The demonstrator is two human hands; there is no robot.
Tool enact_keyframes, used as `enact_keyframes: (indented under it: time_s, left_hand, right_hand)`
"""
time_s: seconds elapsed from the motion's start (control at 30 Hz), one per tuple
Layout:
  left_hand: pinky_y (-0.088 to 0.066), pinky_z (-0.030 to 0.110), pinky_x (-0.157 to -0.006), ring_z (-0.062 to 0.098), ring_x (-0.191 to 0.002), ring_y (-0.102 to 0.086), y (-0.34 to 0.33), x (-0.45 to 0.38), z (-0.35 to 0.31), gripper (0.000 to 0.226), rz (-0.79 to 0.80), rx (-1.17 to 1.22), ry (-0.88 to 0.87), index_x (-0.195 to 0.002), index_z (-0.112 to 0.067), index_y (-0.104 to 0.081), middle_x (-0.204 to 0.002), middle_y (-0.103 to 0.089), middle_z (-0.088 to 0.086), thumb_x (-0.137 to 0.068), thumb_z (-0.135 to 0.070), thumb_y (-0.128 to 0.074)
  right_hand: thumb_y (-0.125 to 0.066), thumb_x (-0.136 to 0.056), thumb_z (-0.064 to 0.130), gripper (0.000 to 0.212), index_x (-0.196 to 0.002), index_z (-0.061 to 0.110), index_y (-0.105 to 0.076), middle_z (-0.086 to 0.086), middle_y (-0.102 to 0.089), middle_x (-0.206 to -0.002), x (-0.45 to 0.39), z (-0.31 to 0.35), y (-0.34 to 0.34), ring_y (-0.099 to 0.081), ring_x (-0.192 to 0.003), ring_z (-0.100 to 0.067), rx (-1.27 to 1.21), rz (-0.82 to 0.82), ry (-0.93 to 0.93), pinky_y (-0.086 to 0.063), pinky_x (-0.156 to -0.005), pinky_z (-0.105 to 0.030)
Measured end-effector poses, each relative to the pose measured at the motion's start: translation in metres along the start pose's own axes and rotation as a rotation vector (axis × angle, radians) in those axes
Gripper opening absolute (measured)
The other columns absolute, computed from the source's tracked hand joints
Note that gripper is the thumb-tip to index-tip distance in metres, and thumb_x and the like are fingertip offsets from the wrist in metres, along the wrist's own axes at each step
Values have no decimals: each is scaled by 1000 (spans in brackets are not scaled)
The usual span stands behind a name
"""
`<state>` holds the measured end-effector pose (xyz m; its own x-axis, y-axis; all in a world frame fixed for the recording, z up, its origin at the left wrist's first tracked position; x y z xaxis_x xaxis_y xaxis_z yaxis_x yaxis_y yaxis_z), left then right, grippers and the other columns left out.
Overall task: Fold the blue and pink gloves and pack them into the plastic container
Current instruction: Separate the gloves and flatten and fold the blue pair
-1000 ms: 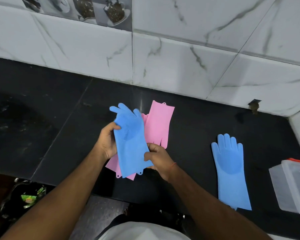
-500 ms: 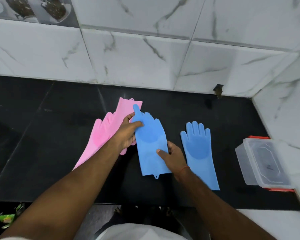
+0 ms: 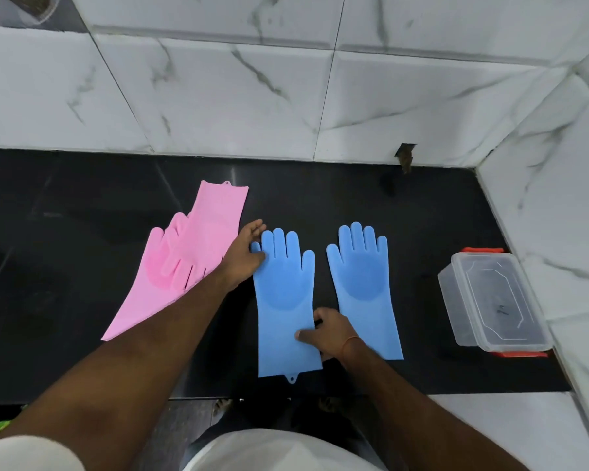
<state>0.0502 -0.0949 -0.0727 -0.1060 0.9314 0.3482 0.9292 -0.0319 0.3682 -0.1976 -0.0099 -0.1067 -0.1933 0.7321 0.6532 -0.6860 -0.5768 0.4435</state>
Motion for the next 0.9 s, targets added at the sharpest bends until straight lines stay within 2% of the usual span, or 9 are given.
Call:
enact_keyframes:
  time_s: [0.13, 0.23, 0.33, 0.43, 0.5, 0.6, 0.67, 0.8, 0.9]
  left_hand:
    - [-19, 53, -135, 33, -170, -15, -18, 9, -12, 73, -116, -554, -241, -172, -19, -31, -183, -18, 6, -107, -30, -63]
    - [-9, 59, -135, 31, -172, -1, -49, 29, -11, 71, -46, -837, -439, -175, -27, -23, -185, -7, 0, -111, -51, -42]
    - [0, 59, -135, 29, -172, 4, -77, 40, -1, 72, 47, -1002, -500, -176, -31, -15, -186, -2, -2, -111, -60, -24]
    - [-1, 61, -137, 29, -171, 10, -91, 40, 11, 74, 91, -1046, -429, -176, -32, -4, -185, 7, -2, -111, -64, -16]
    - [-1, 61, -136, 29, -171, 12, -93, 39, 14, 74, 86, -1056, -408, -176, -33, 1, -185, 11, -1, -111, -64, -15]
    - [-1, 60, -137, 29, -171, 11, -93, 35, 12, 75, 82, -1058, -417, -176, -32, 0, -185, 9, 0, -111, -64, -15]
    - [-2, 60, -136, 29, -171, 9, -92, 32, 11, 75, 83, -1062, -431, -176, -32, -2, -185, 7, 0, -111, -65, -15]
    - [-5, 60, -136, 28, -172, 7, -91, 28, 13, 75, 77, -1053, -450, -176, -32, -5, -186, 4, -1, -111, -65, -18]
    - [-6, 60, -136, 28, -172, 4, -92, 26, 13, 74, 70, -1043, -462, -176, -32, -8, -186, 1, 0, -111, -65, -19]
  right_hand:
    - [-85, -84, 33, 23, -88, 29, -62, 7, -70, -91, -3, 2, -1, -70, -84, -15, -20, -3, 9, -58, -46, -26]
    - [-84, -84, 33, 21, -86, 28, -63, 3, -72, -89, -5, 6, 1, -73, -83, -18, -23, -43, 19, -62, -50, -31]
    - [-84, -83, 33, 21, -86, 29, -64, 4, -73, -88, -8, 10, 2, -73, -81, -16, -17, -55, 21, -62, -50, -30]
    - [-84, -83, 36, 24, -85, 30, -62, 8, -70, -86, -8, 13, 3, -68, -76, -8, 27, -61, 28, -54, -43, -20]
    - [-84, -84, 36, 24, -86, 30, -61, 7, -70, -86, -9, 13, 2, -70, -80, -12, 24, -65, 25, -60, -51, -27]
    - [-84, -84, 37, 25, -85, 32, -59, 8, -69, -86, -10, 12, 2, -71, -86, -17, 38, -83, 14, -66, -73, -45]
    - [-84, -85, 38, 27, -84, 32, -58, 9, -68, -86, -10, 12, 2, -70, -86, -16, 47, -97, 15, -66, -77, -47]
    - [-82, -86, 39, 25, -93, 30, -59, 9, -67, -89, -9, 14, 0, -68, -87, -15, 44, -106, 19, -65, -81, -45]
    - [-81, -87, 41, 28, -97, 30, -57, 13, -64, -86, -6, 17, 1, -64, -81, -9, 58, -123, 27, -60, -75, -36]
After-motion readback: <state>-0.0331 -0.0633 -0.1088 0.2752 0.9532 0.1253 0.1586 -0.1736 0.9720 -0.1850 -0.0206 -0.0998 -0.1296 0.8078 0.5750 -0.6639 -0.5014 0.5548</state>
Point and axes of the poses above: each hand's wrist, its own x-axis away from the middle knuckle, its own y-axis out of the back of the hand, z = x × y, the point moved 5 cm from there along -x, towards the middle knuckle
